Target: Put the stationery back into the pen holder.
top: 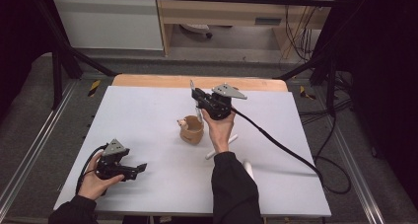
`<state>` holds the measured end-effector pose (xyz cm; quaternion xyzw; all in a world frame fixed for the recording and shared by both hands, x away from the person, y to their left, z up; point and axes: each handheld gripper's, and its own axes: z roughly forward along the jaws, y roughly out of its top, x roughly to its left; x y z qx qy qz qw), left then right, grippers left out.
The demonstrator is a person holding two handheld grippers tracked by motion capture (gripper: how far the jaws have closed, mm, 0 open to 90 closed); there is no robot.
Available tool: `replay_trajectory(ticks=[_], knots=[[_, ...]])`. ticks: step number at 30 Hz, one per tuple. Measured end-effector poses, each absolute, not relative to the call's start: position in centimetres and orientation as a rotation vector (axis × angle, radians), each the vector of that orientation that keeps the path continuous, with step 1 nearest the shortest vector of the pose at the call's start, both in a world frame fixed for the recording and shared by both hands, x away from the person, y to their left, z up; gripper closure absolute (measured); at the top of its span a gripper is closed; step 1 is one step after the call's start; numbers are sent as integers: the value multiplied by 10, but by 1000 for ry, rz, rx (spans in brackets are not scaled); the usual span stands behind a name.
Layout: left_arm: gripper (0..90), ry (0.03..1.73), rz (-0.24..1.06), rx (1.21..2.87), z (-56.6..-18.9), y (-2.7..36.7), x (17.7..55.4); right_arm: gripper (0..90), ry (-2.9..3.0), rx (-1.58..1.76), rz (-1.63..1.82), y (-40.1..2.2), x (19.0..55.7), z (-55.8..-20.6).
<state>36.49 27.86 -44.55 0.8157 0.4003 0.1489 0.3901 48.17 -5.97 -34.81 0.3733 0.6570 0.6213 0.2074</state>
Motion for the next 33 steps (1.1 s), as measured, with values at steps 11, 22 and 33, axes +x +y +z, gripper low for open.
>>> replay_trajectory(ticks=[11, 22, 33], knots=[[73, 1017, 375, 2071, -445, 278, 365, 805, 1873, 1038, 1721, -44, 491, -370], [73, 1017, 375, 2072, -446, 278, 365, 805, 1912, 1068, 1691, -40, 491, -392], [73, 1017, 375, 2071, -446, 278, 365, 804, 1949, 1079, 1657, -38, 486, -411]])
